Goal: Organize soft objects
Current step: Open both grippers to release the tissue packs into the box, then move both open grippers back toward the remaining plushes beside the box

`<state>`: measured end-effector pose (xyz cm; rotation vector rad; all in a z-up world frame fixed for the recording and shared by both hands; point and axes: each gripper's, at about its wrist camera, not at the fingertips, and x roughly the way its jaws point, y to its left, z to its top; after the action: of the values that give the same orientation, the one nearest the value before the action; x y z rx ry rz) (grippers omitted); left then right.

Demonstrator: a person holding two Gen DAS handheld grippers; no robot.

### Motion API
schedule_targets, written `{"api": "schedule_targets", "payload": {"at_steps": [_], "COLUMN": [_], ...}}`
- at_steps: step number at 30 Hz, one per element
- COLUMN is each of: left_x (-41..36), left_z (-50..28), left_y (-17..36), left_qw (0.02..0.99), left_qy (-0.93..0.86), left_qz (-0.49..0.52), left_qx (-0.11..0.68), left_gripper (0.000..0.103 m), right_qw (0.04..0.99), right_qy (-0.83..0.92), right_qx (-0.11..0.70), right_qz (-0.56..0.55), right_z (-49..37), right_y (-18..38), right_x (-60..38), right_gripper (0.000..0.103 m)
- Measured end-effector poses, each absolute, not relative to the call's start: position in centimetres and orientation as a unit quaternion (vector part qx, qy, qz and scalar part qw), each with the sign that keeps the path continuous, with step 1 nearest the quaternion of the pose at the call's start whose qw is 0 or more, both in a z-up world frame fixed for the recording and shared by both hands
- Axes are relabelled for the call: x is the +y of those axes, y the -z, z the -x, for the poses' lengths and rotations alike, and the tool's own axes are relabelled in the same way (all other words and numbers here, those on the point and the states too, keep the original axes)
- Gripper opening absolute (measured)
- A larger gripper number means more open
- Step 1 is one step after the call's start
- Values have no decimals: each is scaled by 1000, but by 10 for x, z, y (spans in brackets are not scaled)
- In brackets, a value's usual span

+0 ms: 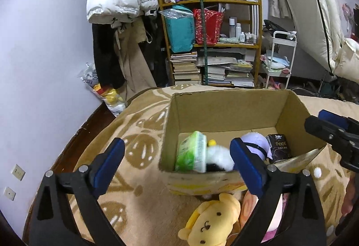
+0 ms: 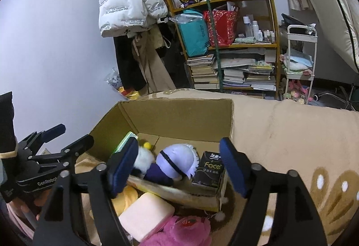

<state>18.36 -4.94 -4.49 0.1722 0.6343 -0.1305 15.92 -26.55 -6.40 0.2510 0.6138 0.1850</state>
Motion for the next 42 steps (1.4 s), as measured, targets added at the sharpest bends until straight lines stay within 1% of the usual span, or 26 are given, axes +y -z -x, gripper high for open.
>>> {"api": "schedule_targets", "payload": {"at_steps": [1, 5, 7, 10, 17, 26, 35, 42], "left_x": [-47, -39, -36, -31, -26, -13, -2, -1], "left_z": [-180, -167, -159, -147, -121, -92, -73, -72], "left_y": [43, 36, 33, 29, 23, 18, 26, 37], "left_qw": [945, 946, 946, 946, 943, 935, 922, 913], "left_qy": [61, 56, 56, 56, 57, 48, 44, 39], "left_qz": [-85, -83, -79, -74, -71, -65, -45, -25], "left_qx": [311, 310, 309, 311, 321, 345, 382, 405], "left_gripper": [95, 98, 99, 99, 99, 99, 99, 99], "right_qw": [942, 944, 945, 946, 946, 946, 944, 941], "right_qy": [-90, -83, -78, -72, -58, -55, -49, -43], "right_qx": [301, 299, 297, 296, 300, 304, 314, 326], "right_qz": [-122, -110, -111, -116, -107, -96, -87, -79], "right_z": [-158, -146, -137, -126, -100, -69, -45, -45], "right_y": [63, 57, 54, 50, 42, 39, 40, 48], "right_x": [-265, -260, -260, -260, -258, -252, -249, -244], "right_gripper": [85, 91, 97, 101, 103, 103, 103, 103]}}
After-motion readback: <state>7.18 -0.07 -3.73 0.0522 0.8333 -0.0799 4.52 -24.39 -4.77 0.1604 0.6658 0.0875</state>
